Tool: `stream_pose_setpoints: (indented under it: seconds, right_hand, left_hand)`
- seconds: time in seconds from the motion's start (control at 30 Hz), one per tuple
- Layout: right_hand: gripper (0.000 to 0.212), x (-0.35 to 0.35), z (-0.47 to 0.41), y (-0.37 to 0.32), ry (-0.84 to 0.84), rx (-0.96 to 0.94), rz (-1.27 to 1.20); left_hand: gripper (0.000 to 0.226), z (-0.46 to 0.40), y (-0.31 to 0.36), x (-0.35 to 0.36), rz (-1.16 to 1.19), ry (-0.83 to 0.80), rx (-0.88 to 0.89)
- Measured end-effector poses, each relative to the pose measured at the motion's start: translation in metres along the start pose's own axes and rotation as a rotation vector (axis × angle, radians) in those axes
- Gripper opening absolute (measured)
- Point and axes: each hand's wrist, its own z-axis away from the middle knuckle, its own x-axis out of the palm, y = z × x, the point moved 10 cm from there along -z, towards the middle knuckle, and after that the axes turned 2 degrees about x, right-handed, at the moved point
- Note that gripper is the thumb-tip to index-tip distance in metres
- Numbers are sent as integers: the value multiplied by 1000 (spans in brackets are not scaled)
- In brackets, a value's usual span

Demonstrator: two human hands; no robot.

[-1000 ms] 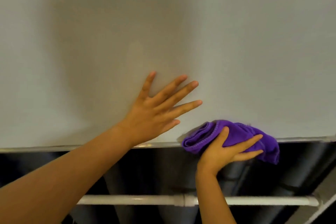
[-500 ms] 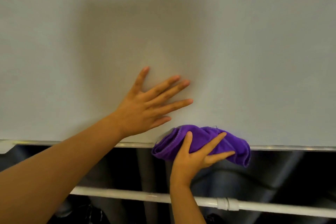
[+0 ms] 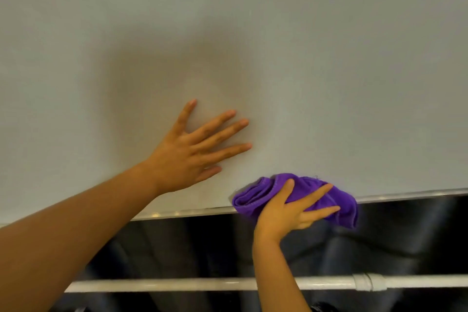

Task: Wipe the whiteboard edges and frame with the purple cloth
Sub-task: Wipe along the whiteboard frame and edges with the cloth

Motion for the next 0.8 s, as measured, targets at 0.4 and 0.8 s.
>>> stream_pose_setpoints:
  seconds: [0.4, 0.8]
  right_hand:
    - [71, 64, 131, 4, -138, -57, -86]
    - [65, 65, 135, 9, 120, -31, 40]
  left_hand:
    - [58, 51, -25, 9, 49, 61, 83]
    - [60, 162, -86, 26, 24, 41, 124]
